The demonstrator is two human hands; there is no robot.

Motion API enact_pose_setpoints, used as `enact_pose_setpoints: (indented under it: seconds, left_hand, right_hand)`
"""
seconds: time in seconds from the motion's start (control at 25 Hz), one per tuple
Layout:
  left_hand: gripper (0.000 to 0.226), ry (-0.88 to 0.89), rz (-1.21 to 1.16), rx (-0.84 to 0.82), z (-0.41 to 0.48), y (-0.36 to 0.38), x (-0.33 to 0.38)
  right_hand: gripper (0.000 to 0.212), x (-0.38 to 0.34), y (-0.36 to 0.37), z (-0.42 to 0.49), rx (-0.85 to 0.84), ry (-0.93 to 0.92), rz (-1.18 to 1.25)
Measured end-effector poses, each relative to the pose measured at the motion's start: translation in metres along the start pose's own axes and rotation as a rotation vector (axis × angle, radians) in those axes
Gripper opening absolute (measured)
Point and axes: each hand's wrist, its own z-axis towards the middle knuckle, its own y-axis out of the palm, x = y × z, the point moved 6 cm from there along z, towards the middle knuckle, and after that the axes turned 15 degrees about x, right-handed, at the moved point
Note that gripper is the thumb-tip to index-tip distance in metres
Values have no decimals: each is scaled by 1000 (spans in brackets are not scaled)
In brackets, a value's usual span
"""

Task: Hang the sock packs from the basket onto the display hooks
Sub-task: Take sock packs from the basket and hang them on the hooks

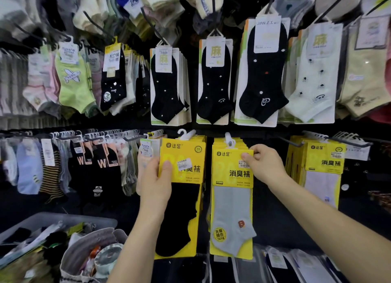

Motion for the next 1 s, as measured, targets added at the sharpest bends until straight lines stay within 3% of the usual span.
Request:
enact_pose_setpoints:
  seconds: [0.16, 0.32, 0.48, 0.6, 0.8, 1.0]
  left_hand:
    - [16, 7, 9, -90, -17, 22, -1]
    - [17, -18, -13, -157, -35, 46, -3]
    - [16, -26, 9, -239, -52, 73, -1]
    - [18, -33, 14, -287, -58, 86, -1]
    - [18, -27, -33, -238, -59, 96, -6]
    - [8, -69, 8, -114, -45, 98, -29]
  right_hand:
    - [29, 2, 3, -4, -18, -13, -121]
    - [19, -8, -19, -5, 148, -120, -30]
    - [25, -33, -23, -3, -46, -97, 241]
    - [13, -46, -24, 4, -107, -214, 110]
    - [17, -55, -18, 23, -150, -302, -87]
    - [11, -57, 0, 31, -128, -279, -57]
